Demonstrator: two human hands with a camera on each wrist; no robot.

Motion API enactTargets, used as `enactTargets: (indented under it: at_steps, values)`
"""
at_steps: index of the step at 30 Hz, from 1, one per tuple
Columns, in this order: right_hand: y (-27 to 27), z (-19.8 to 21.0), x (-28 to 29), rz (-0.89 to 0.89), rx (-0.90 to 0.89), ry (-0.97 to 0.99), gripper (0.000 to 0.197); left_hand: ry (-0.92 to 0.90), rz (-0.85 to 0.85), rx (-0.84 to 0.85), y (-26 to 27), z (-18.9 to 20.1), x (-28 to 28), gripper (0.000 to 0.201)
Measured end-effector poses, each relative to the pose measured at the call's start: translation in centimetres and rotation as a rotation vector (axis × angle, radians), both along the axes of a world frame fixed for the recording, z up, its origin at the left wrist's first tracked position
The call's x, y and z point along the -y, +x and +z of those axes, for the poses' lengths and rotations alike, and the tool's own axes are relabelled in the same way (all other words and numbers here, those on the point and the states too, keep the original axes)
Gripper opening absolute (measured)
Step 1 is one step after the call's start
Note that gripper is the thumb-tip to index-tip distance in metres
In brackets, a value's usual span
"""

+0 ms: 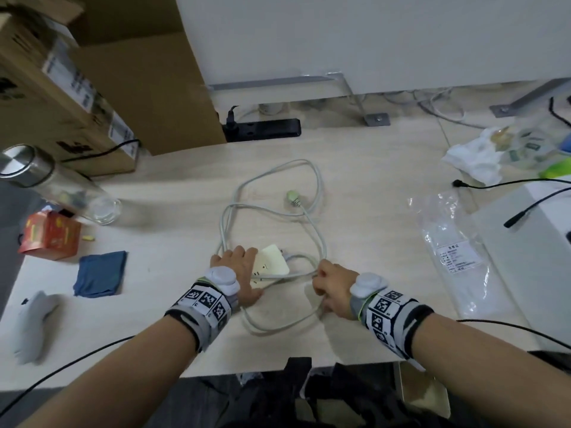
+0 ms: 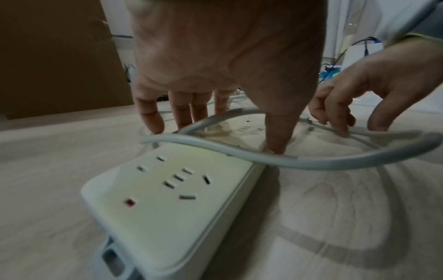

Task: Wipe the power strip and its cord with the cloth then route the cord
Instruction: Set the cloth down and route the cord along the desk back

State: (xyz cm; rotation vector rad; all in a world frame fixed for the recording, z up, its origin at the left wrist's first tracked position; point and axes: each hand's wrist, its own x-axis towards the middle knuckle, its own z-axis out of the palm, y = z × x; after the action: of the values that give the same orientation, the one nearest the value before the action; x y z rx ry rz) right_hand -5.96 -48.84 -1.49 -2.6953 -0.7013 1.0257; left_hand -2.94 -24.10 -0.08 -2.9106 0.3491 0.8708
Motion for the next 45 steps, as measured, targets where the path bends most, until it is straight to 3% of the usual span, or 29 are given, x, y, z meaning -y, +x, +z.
enactTargets:
  at_steps: [2,6,8,11,13,17,21,24,26,28,30,32,34,39,42,45]
  values:
    - [0.5,0.3,0.8,-0.027,0.082,0.049,0.019,-0.028,0.037,0.009,0.0,0.0,0.6,0.081]
    - [3.2,2.3,4.1,-0.222,0.190,0.040,0.042,-0.135,0.142,0.019,0.3,0.0,2.0,0.079]
    - [4.3,3.1,5.7,-0.321,0.174,0.017,0.045,-0.196,0.168,-0.027,0.9,-0.1,3.1,0.066]
    - [5.0,3.7,7.5,-0.439,0.136,0.015,0.045,-0.261,0.154,-0.002,1.4,0.3,4.4,0.030]
    - [5.1,3.8,8.4,-0.498,0.142,0.006,0.043,-0.281,0.196,0.071,1.6,1.1,4.6,0.025]
    - [5.2,3.3,9.5,-0.572,0.147,-0.005,0.040,-0.186,0.364,0.110,2.8,3.1,3.0,0.028]
    - [5.2,2.8,9.7,-0.619,0.176,0.014,0.037,-0.013,0.373,0.117,4.2,3.2,-2.3,0.021]
    - [5.4,2.2,9.8,-0.500,0.157,-0.025,0.037,0.272,0.313,-0.037,4.5,2.8,-6.3,0.020]
    - [5.6,2.0,9.5,-0.443,0.100,-0.075,0.042,0.368,0.210,-0.106,4.4,2.3,-7.5,0.036]
    - [5.9,2.2,8.7,-0.456,0.113,-0.088,0.047,0.297,0.108,-0.085,4.4,1.9,-7.0,0.064]
    - [6.5,2.7,7.2,-0.465,0.171,-0.062,0.049,0.069,0.050,0.007,4.6,1.7,-5.1,0.073]
    - [6.9,3.0,5.3,-0.422,0.200,-0.018,0.050,-0.177,-0.030,0.064,4.7,1.5,-2.5,0.068]
    - [7.1,2.8,3.4,-0.324,0.191,-0.013,0.059,-0.282,-0.150,0.038,4.5,1.1,-0.1,0.061]
    - [7.3,1.8,-0.3,-0.013,0.119,-0.174,0.096,-0.032,-0.381,-0.137,4.8,1.0,1.8,0.052]
    - [7.5,1.3,-1.7,0.084,0.074,-0.236,0.096,-0.001,-0.478,-0.228,5.0,0.6,1.0,0.039]
    - [8.4,1.1,-2.3,0.128,0.141,-0.227,0.085,-0.067,-0.561,-0.237,5.5,0.5,0.0,0.030]
